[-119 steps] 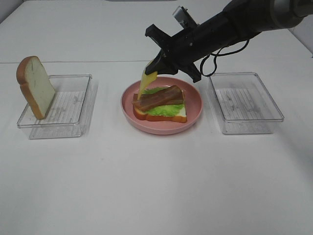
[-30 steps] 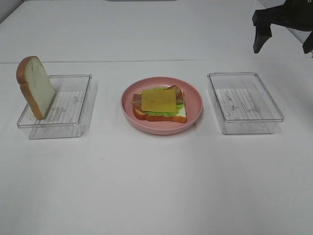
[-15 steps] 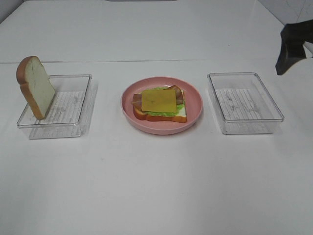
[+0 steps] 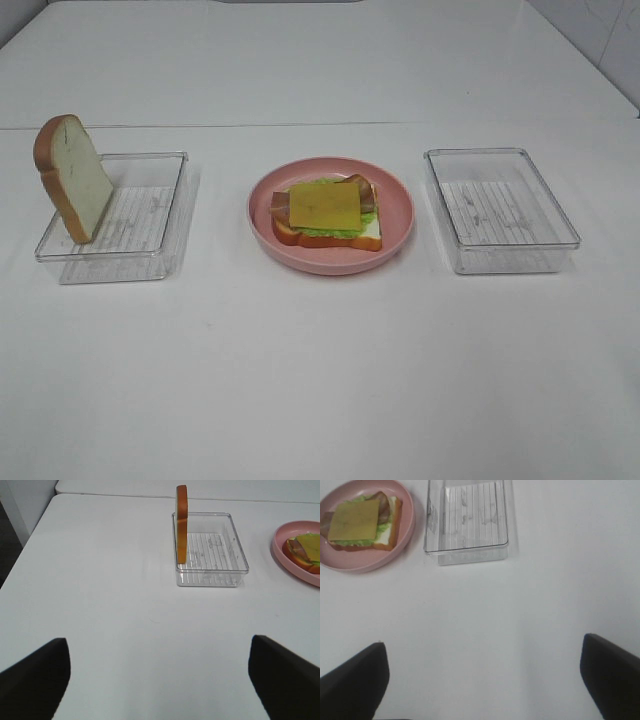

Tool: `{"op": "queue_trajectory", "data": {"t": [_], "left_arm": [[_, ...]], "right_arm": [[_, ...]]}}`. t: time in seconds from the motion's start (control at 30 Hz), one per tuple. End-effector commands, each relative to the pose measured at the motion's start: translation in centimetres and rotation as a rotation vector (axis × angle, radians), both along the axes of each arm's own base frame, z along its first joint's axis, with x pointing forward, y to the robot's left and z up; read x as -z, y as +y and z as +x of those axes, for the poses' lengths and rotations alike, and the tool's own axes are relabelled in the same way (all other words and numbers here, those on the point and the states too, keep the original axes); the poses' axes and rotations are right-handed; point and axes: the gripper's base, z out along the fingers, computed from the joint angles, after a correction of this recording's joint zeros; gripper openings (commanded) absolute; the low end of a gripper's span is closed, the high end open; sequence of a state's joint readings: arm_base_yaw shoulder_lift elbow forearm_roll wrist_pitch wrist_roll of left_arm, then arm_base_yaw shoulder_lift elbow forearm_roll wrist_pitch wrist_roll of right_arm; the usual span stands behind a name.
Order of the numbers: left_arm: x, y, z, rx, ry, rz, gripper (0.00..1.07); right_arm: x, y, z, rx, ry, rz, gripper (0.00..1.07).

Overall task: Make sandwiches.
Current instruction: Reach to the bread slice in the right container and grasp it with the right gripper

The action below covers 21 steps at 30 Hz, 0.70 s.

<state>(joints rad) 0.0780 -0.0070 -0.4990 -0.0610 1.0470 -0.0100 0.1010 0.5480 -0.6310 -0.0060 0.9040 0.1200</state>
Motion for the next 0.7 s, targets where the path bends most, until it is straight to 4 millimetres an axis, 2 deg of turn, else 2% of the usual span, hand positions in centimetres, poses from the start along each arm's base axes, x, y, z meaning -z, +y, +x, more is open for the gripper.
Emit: {"op": "queue_trajectory", "data": {"t": [0.03,0.07,0.1,0.13,0.2,0.23,0.27,0.33,0.4,0.53,0.63,0.7], "left_arm": [[-0.1,0.0,-0.2,-0.003,-0.031,0.000,0.88],[-0.1,0.0,-0.2,-0.003,-0.031,0.000,0.88],[-0.1,0.0,-0.2,-0.003,-0.030,0.000,0.88],[-0.1,0.0,-0.2,-0.003,-0.030,0.000,0.88],[-0.1,0.0,-0.2,-0.003,-0.030,0.000,0.88],[-0.1,0.0,-0.2,-0.003,-0.030,0.000,0.88],[-0.1,0.0,-0.2,-0.003,-0.030,0.000,0.88],[-0.1,0.0,-0.2,-0.003,-0.030,0.000,0.88],[-0.1,0.0,-0.2,-0.003,-0.030,0.000,0.88],[-0.1,0.0,-0.2,-0.001,-0.028,0.001,0.88],[-0.1,0.0,-0.1,-0.002,-0.026,0.001,0.88],[-0.1,0.0,-0.1,-0.002,-0.026,0.002,0.88]], "right_arm": [[0.2,-0.3,-2.4,-0.006,-0.053,-0.003,0.98],[0.2,-0.4,-3.4,-0.006,-0.082,-0.002,0.98],[0.2,-0.6,-5.3,-0.005,-0.143,0.000,0.98],[0.2,-0.6,-5.3,-0.005,-0.143,0.000,0.98],[0.6,-1.0,-7.4,0.007,-0.205,-0.019,0.98],[0.6,-1.0,-7.4,0.007,-0.205,-0.019,0.98],[1.2,-1.3,-8.5,0.017,-0.227,-0.034,0.98],[1.5,-1.5,-9.0,0.022,-0.236,-0.041,0.98],[2.3,-1.8,-10.7,0.034,-0.275,-0.047,0.98],[2.7,-1.8,-10.5,0.037,-0.221,-0.060,0.98],[2.6,-1.8,-10.5,0.032,-0.250,-0.067,0.98],[3.0,-1.8,-9.6,0.025,-0.303,-0.075,0.98]]}}
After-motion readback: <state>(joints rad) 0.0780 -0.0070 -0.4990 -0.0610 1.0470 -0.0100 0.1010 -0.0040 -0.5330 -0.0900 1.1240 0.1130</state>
